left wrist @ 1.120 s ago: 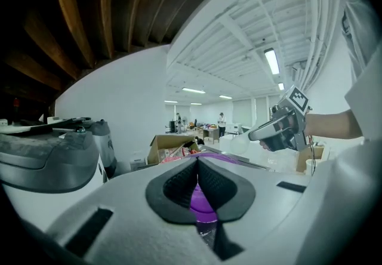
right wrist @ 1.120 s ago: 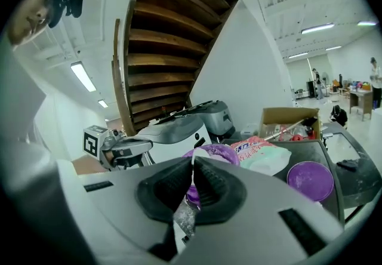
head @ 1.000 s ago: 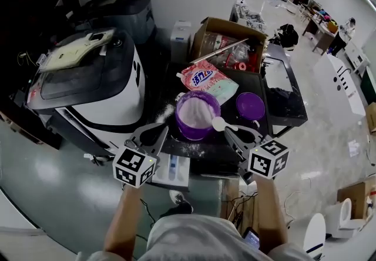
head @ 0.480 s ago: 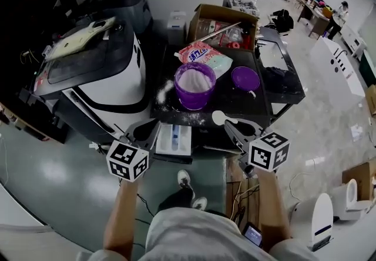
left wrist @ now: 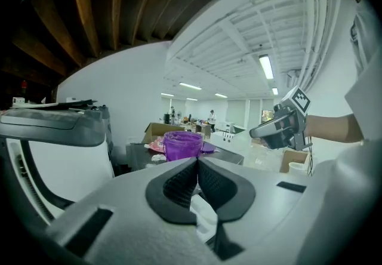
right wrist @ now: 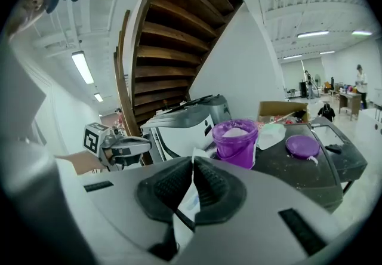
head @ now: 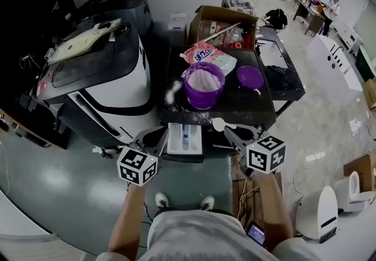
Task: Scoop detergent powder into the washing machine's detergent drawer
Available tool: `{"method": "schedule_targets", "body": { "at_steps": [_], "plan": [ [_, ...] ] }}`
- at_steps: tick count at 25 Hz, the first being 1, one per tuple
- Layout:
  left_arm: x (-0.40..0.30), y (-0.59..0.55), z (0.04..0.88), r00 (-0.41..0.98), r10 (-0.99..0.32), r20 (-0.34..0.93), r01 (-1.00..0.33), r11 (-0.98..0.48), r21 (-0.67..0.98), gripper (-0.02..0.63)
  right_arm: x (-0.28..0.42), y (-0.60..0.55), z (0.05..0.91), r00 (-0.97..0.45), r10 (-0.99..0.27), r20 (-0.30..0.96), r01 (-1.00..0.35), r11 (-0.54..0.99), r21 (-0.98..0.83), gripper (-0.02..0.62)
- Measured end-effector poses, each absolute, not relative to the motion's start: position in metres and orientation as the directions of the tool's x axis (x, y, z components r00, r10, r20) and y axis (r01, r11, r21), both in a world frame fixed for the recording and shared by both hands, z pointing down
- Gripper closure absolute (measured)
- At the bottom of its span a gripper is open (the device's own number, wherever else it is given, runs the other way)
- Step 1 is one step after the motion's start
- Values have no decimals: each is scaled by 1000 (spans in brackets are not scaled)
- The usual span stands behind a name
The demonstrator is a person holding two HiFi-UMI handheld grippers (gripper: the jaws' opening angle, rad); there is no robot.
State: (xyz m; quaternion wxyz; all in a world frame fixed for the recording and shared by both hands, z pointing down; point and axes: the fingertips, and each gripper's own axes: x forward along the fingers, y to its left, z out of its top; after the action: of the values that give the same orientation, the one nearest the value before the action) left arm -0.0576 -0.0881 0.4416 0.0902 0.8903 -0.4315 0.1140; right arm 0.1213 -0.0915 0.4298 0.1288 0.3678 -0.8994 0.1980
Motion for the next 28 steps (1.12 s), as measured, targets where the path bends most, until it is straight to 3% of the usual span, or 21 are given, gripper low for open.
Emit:
{"method": "schedule_targets", "body": {
  "at_steps": [11,28],
  "plan": [
    [-106,-110,466,663,-670,333,-729,-679,88,597,51,-106,467,-648,-615,449,-744,637,-201,592],
    [-144,-120,513,640,-654,403,-745,-656,120,597,-16,-131,563,-644,-472,602,-690,697,-192,592]
  ]
}}
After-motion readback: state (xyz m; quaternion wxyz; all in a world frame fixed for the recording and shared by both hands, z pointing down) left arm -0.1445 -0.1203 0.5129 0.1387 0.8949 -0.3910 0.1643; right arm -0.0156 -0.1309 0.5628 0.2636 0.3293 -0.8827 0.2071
